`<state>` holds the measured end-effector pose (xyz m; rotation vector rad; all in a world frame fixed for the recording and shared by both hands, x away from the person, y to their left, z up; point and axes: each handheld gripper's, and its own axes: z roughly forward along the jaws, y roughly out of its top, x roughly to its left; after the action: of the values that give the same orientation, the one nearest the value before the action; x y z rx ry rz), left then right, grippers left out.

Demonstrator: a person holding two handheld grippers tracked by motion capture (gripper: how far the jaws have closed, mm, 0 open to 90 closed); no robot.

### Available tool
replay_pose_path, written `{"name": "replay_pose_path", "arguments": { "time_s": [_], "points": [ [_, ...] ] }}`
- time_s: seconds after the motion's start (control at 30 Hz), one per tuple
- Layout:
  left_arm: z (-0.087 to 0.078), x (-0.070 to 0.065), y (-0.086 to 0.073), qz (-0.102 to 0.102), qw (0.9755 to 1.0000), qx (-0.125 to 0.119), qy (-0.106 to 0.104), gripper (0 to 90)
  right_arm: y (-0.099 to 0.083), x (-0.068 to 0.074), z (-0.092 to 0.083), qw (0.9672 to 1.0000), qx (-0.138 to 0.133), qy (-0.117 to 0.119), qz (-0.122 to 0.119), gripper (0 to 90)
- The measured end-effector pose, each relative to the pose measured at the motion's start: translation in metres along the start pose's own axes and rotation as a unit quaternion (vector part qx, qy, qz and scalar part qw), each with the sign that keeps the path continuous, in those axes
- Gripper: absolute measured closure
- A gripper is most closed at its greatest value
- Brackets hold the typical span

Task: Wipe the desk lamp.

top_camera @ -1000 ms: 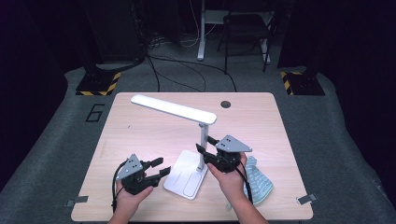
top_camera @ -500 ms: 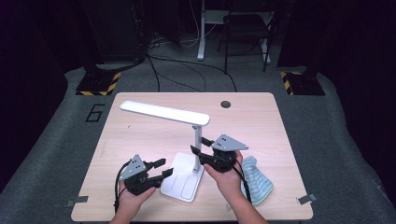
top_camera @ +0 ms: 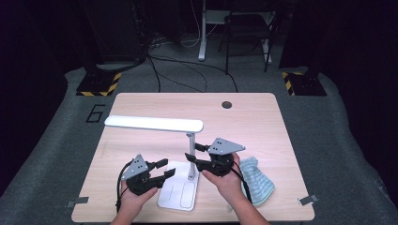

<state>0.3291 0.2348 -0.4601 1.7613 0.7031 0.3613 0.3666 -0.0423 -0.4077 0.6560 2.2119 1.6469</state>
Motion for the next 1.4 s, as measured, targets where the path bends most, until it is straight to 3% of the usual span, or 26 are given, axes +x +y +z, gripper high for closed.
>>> {"name": "replay_pose_path", "arguments": {
  "time_s": [0.1,0.2,0.3,0.37,0.47,0.57,0.7,0.77,0.87,0.9,1.0,1.03,1.07,1.2,1.27,1.37,1.4],
  "points": [
    [0.002,-0.001,0.0,-0.002,1.0,-0.001,0.0,49.2,0.0,-0.006,-0.003,1.0,0.0,0.008,0.004,53.6],
    [0.003,-0.001,0.0,-0.001,1.0,-0.001,-0.001,49.2,-0.001,-0.007,-0.005,1.0,0.0,-0.008,0.006,53.3],
    [0.003,-0.001,0.0,0.0,1.0,0.0,-0.001,49.1,-0.001,-0.007,-0.006,0.9996,-0.001,-0.026,0.008,47.2],
    [0.003,-0.001,0.0,0.0,1.0,0.001,-0.001,48.9,-0.002,-0.007,-0.009,0.9996,-0.003,-0.025,0.014,46.1],
    [0.003,0.0,0.0,-0.005,1.0,-0.001,0.0,48.7,-0.006,-0.005,-0.024,0.9993,-0.012,-0.028,0.021,45.0],
    [0.004,0.002,0.001,0.0,1.0,-0.001,-0.002,48.6,-0.014,-0.008,-0.045,0.9981,-0.021,-0.046,0.035,44.9],
    [0.01,-0.001,0.002,-0.001,1.0,0.003,-0.008,48.2,-0.033,-0.015,-0.078,0.9917,-0.014,-0.109,0.066,44.5],
    [0.013,-0.003,0.003,0.003,0.9999,0.004,-0.012,48.1,-0.046,-0.019,-0.092,0.9879,-0.011,-0.139,0.069,44.4],
    [0.018,-0.005,0.005,0.002,0.9998,0.008,-0.021,48.0,-0.061,-0.02,-0.107,0.9829,0.004,-0.172,0.066,44.4],
    [0.019,-0.004,0.005,0.013,0.9997,0.009,-0.021,47.9,-0.066,-0.02,-0.111,0.9814,0.01,-0.181,0.065,44.3],
    [0.022,-0.006,0.006,0.013,0.9996,0.01,-0.025,47.3,-0.075,-0.021,-0.117,0.9786,0.019,-0.195,0.062,42.9],
    [0.024,-0.006,0.007,0.016,0.9995,0.009,-0.026,47.3,-0.081,-0.021,-0.121,0.9762,0.024,-0.206,0.064,41.9],
    [0.026,-0.006,0.008,0.016,0.9993,0.009,-0.032,46.1,-0.094,-0.022,-0.125,0.9713,0.039,-0.226,0.065,40.8],
    [0.029,-0.008,0.011,0.021,0.9989,0.007,-0.04,43.7,-0.112,-0.027,-0.127,0.9635,0.07,-0.245,0.081,40.4],
    [0.032,-0.009,0.013,0.022,0.9988,0.007,-0.043,42.9,-0.119,-0.03,-0.127,0.9613,0.084,-0.249,0.083,41.3],
    [0.034,-0.01,0.016,0.037,0.9983,0.015,-0.043,41.6,-0.129,-0.037,-0.126,0.9565,0.104,-0.252,0.105,41.7],
    [0.035,-0.012,0.017,0.033,0.9983,0.019,-0.044,41.6,-0.131,-0.038,-0.126,0.9562,0.11,-0.25,0.105,41.7]
  ]
}}
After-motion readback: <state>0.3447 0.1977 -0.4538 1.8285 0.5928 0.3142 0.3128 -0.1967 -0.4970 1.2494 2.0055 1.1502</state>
